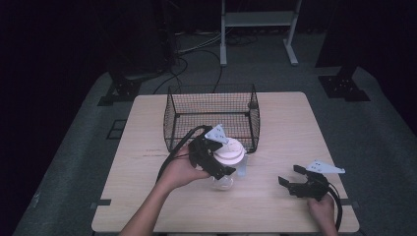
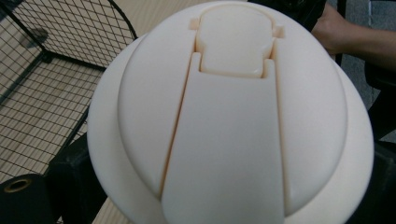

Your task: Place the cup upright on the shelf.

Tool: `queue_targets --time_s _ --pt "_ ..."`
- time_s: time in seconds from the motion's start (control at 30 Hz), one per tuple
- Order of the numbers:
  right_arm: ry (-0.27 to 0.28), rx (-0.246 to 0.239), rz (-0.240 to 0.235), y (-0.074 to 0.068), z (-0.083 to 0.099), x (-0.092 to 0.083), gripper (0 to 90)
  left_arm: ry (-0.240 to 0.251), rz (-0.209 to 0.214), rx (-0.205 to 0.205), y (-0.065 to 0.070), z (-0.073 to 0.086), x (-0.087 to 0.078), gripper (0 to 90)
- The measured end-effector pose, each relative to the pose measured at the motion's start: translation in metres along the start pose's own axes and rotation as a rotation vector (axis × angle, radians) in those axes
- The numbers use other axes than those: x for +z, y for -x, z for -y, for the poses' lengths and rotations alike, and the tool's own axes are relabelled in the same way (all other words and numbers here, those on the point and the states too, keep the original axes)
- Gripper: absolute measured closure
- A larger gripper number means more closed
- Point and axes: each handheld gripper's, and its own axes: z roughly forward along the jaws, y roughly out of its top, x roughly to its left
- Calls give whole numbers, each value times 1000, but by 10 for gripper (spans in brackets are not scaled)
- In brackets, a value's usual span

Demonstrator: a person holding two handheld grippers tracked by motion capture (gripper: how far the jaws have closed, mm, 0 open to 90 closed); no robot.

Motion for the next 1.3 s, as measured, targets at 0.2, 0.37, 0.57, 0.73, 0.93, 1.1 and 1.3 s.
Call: queue_targets --time_s 0.2,0.37,0.57,0.73,0.93,1.1,1.3 --pt "1 1 10 0 0 0 129 9 15 -11 -7 -8 -13 59" --pt "-2 -3 15 0 0 0 129 -2 -7 7 -8 -23 -28 59" --pt "-1 -3 14 -1 0 0 129 -7 -33 22 -12 -40 -44 59" --pt "-1 -4 15 -1 0 0 129 0 -38 22 -19 -50 -53 59" --pt "1 0 11 -1 0 0 129 -17 -65 -2 -33 -56 -61 59" --pt "5 5 9 0 0 -1 129 -16 -73 -6 -37 -60 -66 59" --pt "4 1 12 0 0 0 129 -44 -100 -15 -50 -67 -72 59"
